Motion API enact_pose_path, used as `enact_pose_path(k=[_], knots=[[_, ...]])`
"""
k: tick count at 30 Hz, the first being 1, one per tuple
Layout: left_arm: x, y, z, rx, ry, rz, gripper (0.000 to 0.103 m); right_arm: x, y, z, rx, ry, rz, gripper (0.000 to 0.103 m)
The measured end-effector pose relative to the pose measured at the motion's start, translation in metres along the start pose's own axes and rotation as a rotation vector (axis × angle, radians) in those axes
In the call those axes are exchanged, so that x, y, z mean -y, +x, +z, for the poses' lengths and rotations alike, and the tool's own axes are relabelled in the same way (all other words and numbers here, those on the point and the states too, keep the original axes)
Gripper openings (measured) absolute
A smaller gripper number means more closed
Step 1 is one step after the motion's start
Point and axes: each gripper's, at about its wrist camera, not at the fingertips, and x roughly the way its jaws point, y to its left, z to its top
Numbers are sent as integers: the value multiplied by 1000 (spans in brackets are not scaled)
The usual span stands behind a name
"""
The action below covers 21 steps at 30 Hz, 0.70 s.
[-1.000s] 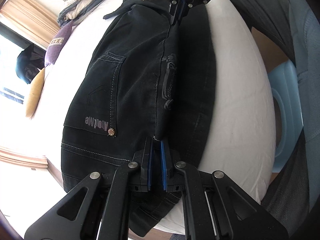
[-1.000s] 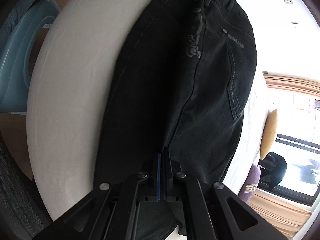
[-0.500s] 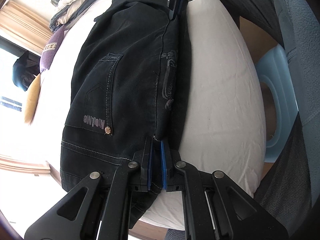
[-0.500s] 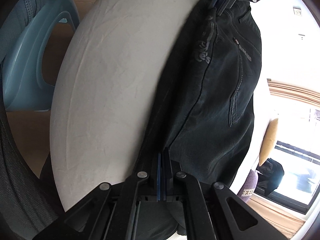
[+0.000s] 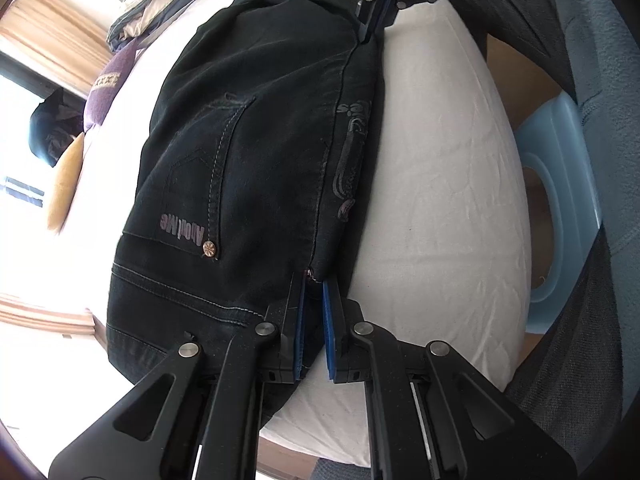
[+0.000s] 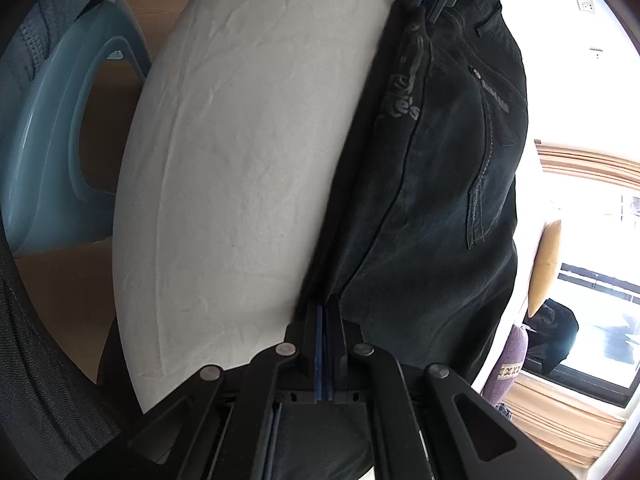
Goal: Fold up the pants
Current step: 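Lower the folded jeans onto the bed and open both grippers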
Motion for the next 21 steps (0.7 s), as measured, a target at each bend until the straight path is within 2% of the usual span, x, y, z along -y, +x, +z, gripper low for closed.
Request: enact_pose_path(k=[3, 7, 11, 13, 15, 16, 18, 20, 21], knots=[[1, -1, -5, 14, -49, 20, 9, 1, 4, 3, -3, 49, -10, 5], [-7, -11, -7, -45, -129, -3, 10, 8, 3, 1, 6, 141, -34, 6], [-34, -31, -8, -39, -258, 3, 10, 15, 1, 4, -10, 211, -60, 10], [-50, -42, -7, -7, -343, 11, 10, 19, -1, 6, -21, 230, -86, 18], [-67, -48, -2, 43, -442, 21, 10, 27, -6, 6, -8, 278, -91, 33], [-75, -47, 1, 65, -496, 20, 10, 31, -10, 6, 7, 306, -94, 37], [-82, -36, 6, 80, -559, 10, 10, 34, -12, 3, 35, 352, -83, 58], [-80, -8, 9, 40, -579, 4, 10, 28, -7, 4, 34, 366, -83, 59], [-77, 12, 7, -8, -581, -2, 10, 28, -5, 4, 39, 382, -82, 59]])
